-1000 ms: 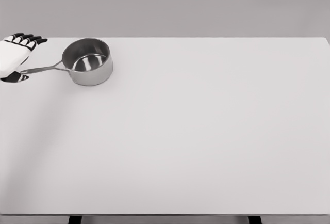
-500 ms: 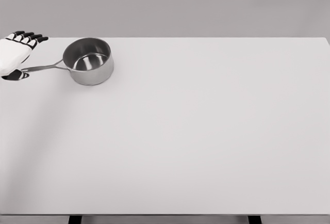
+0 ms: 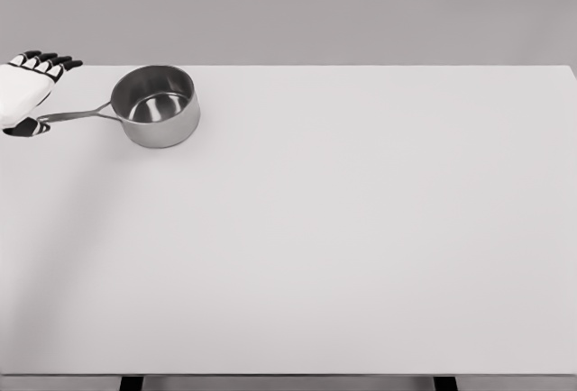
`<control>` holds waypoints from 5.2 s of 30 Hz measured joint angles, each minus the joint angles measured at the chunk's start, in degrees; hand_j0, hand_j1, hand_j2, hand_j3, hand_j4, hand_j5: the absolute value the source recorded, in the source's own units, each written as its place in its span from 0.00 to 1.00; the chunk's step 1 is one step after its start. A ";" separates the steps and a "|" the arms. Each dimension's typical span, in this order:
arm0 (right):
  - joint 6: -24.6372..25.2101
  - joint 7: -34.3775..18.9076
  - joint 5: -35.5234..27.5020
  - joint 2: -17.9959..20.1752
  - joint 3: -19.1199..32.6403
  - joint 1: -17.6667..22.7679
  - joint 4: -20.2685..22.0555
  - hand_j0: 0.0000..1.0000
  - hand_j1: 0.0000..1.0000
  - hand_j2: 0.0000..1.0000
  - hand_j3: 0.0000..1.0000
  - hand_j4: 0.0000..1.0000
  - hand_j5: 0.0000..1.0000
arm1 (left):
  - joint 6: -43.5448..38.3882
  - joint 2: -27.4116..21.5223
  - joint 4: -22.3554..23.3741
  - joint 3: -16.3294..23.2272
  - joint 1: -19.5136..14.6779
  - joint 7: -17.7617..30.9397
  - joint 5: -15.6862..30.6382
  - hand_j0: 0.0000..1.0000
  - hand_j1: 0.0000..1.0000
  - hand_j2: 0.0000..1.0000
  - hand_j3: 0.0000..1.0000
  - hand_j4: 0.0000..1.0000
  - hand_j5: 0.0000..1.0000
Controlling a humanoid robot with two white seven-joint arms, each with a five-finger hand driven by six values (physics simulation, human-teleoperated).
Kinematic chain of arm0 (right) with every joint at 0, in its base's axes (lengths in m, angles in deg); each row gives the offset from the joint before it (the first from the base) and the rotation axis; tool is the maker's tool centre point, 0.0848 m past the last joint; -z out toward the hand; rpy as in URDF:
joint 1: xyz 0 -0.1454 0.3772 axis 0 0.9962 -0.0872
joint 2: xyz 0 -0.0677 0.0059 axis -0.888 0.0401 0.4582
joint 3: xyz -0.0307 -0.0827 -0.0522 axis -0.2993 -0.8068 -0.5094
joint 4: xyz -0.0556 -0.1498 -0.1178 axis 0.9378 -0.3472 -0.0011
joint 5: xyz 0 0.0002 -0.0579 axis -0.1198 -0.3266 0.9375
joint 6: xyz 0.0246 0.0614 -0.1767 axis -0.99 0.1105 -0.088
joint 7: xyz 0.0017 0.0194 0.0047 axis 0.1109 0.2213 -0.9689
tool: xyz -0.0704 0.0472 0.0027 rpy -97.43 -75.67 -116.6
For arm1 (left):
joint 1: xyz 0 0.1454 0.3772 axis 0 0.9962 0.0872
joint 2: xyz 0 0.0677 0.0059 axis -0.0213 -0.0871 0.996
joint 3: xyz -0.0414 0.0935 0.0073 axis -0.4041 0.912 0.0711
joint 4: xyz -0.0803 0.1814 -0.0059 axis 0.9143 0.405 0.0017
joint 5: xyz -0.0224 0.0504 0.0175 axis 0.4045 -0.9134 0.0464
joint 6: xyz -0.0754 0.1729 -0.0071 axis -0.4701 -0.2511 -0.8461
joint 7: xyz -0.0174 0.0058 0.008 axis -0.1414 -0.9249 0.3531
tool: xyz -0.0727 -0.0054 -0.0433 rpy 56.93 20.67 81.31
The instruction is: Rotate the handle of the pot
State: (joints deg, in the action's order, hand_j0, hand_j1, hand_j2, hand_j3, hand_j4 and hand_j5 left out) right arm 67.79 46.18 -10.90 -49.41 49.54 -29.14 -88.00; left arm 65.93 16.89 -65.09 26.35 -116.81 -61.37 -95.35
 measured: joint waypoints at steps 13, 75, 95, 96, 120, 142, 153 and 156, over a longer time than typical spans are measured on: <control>0.00 0.00 0.00 0.00 0.00 0.00 0.00 1.00 1.00 1.00 1.00 1.00 1.00 | 0.31 1.60 2.60 0.09 -2.11 0.00 -1.93 1.00 1.00 1.00 1.00 1.00 1.00; 0.00 0.01 0.00 0.00 0.00 0.00 0.00 1.00 1.00 1.00 1.00 1.00 1.00 | 2.68 6.68 10.62 3.53 -6.94 0.00 -4.40 1.00 1.00 1.00 1.00 1.00 1.00; 0.00 0.00 0.00 0.00 0.00 0.00 0.00 1.00 1.00 1.00 1.00 1.00 1.00 | 2.68 9.61 14.24 3.99 -10.11 0.34 -9.38 1.00 1.00 1.00 1.00 1.00 1.00; 0.00 0.01 0.00 0.00 0.00 0.00 0.00 1.00 1.00 1.00 1.00 1.00 1.00 | 2.68 9.63 14.32 3.99 -10.11 0.35 -9.48 1.00 1.00 1.00 1.00 1.00 1.00; 0.00 0.01 0.00 0.00 0.00 0.00 0.00 1.00 1.00 1.00 1.00 1.00 1.00 | 2.68 9.80 14.88 3.99 -11.69 0.35 -11.55 1.00 1.00 1.00 1.00 1.00 1.00; 0.00 -0.01 0.00 0.00 0.00 0.00 0.00 1.00 1.00 1.00 1.00 1.00 1.00 | 2.68 10.32 15.33 4.00 -12.83 0.31 -11.59 1.00 1.00 1.00 1.00 1.00 1.00; 0.00 0.01 0.00 0.00 0.00 0.00 0.00 1.00 1.00 1.00 1.00 1.00 1.00 | 2.68 10.83 15.63 4.00 -13.36 0.27 -11.83 1.00 1.00 1.00 1.00 1.00 1.00; 0.00 0.01 0.00 0.00 0.00 0.00 0.00 1.00 1.00 1.00 1.00 1.00 1.00 | 2.68 10.83 15.66 3.99 -13.36 0.27 -11.82 1.00 1.00 1.00 1.00 1.00 1.00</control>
State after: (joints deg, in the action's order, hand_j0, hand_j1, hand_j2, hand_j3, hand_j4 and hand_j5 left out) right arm 67.79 46.18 -10.91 -49.41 49.54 -29.14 -88.00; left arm 68.62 27.72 -49.43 30.34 -130.18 -61.10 -107.17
